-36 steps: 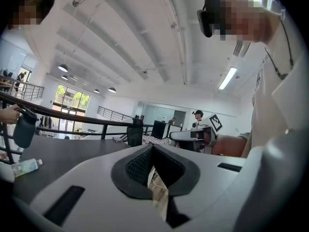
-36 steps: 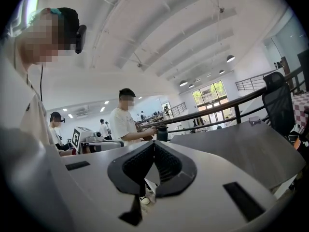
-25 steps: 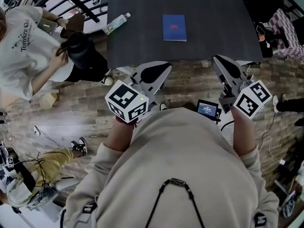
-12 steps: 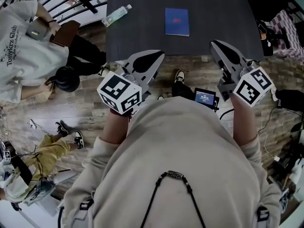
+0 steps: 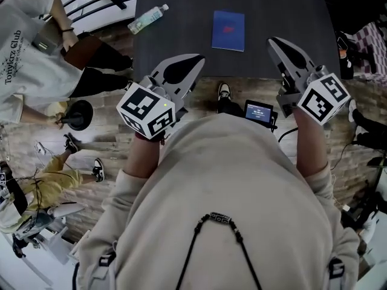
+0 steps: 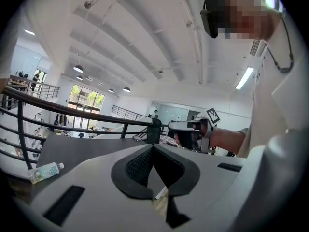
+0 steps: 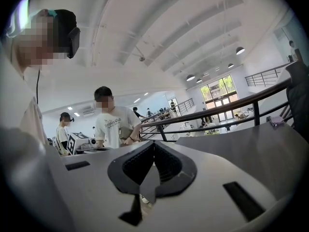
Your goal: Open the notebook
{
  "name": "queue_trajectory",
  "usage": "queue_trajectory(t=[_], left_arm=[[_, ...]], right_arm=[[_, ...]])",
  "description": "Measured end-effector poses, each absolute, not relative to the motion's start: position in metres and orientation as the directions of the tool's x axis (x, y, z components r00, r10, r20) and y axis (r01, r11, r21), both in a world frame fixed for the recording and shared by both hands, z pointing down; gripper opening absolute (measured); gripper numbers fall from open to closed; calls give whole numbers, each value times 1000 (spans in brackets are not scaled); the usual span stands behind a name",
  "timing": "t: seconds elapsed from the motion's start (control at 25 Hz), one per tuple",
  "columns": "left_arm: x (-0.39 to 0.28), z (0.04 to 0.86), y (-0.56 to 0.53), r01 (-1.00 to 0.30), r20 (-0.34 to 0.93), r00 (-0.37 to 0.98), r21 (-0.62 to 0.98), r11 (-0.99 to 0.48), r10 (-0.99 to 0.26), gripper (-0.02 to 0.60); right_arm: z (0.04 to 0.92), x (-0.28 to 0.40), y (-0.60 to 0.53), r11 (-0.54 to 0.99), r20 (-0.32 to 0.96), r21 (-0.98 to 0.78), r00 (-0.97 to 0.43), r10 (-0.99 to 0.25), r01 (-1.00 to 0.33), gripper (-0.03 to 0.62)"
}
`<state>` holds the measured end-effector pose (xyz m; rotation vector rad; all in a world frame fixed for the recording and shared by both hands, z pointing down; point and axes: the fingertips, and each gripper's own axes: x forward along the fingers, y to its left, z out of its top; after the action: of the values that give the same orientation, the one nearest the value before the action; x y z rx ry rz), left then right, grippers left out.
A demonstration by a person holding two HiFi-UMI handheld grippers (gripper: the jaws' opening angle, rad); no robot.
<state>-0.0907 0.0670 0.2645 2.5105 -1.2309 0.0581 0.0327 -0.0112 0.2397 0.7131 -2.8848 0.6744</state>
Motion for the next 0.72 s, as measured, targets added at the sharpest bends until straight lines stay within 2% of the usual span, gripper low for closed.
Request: queue_trajectory(t=[0.24, 0.72], left_arm=[[-79, 295, -12, -772, 204, 627, 294, -564, -752, 3], [-75, 300, -104, -805, 263, 584, 315, -503, -768, 3]], right_arm=[[271, 34, -92, 789, 207, -416, -892, -401, -452, 17], [289, 28, -193, 790, 212, -475, -922, -323, -386, 17]])
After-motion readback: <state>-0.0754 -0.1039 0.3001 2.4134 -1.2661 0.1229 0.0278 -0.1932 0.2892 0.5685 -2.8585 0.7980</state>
